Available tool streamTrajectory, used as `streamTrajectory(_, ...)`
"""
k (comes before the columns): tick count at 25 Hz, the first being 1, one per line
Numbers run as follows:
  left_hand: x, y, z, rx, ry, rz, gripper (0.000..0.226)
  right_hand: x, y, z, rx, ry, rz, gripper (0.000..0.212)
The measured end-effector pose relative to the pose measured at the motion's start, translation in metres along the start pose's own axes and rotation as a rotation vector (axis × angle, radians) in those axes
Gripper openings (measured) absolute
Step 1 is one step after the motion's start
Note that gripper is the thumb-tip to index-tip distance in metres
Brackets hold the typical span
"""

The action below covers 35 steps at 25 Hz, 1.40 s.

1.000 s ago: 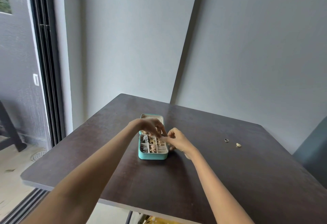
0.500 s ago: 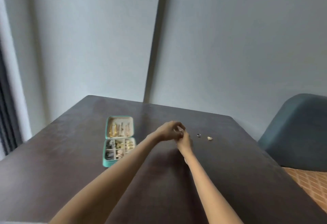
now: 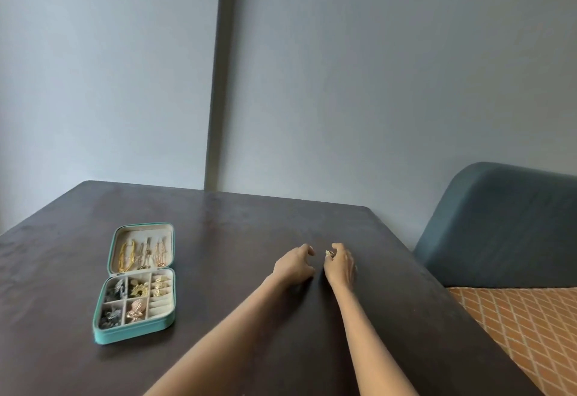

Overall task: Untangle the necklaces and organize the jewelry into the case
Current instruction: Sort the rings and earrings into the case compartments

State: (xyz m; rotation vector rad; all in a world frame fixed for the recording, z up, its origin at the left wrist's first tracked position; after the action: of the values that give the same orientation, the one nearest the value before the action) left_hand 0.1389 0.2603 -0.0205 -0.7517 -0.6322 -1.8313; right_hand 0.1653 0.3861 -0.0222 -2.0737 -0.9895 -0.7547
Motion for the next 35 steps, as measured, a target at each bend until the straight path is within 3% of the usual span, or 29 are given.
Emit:
streamTrajectory(3,0.004,-0.004,-0.002,0.030,0.023,-0.030,0.045,-0.005,-0.008,0.005,0.003,0.077,-0.007,0.017)
streamTrajectory(5,0.005,-0.005,-0.003,0.053,0.075,-0.059,0.042,-0.007,-0.009,0.007,0.037,0.000,-0.021,0.015)
streamTrajectory(9,0.007,-0.001,-0.010,0.056,0.439,-0.045,0.032,-0.005,0.001,-0.005,0.132,-0.552,-0.178,0.020)
streamTrajectory(13,0.018,0.012,-0.017,0.003,0.670,0.009,0.017,0.005,0.018,-0.024,0.086,-0.782,-0.304,0.024)
streamTrajectory(16,0.037,0.022,-0.018,-0.054,0.608,0.066,0.011,0.003,0.027,-0.036,0.031,-0.912,-0.336,0.025)
streamTrajectory(19,0.077,0.032,-0.017,-0.158,0.385,0.142,0.010,0.002,0.034,-0.058,-0.004,-1.052,-0.328,0.024)
streamTrajectory(22,0.121,0.049,-0.032,-0.163,0.325,0.169,0.014,0.002,0.042,-0.095,0.129,-1.012,-0.322,0.010)
streamTrajectory(26,0.173,0.072,-0.065,-0.132,0.347,0.051,0.012,-0.004,0.056,-0.145,0.273,-0.973,-0.313,0.010)
streamTrajectory(30,0.209,0.099,-0.113,-0.063,0.315,-0.069,0.003,-0.024,0.087,-0.192,0.364,-0.952,-0.469,0.019)
streamTrajectory(35,0.216,0.120,-0.156,0.032,0.239,-0.081,0.004,-0.049,0.119,-0.218,0.455,-0.859,-0.579,0.024)
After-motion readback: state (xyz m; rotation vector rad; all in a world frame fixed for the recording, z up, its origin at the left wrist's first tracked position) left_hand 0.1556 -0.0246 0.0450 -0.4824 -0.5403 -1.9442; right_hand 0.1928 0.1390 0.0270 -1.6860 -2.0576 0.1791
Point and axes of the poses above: each hand's wrist, its own y-axis away from the middle knuckle, its own x-axis out of the back of the hand, z = x × y, the point moved 4 cm from there along -y, towards the middle knuckle, and after that the axes turned 9 degrees about x, right-handed, at the moved point
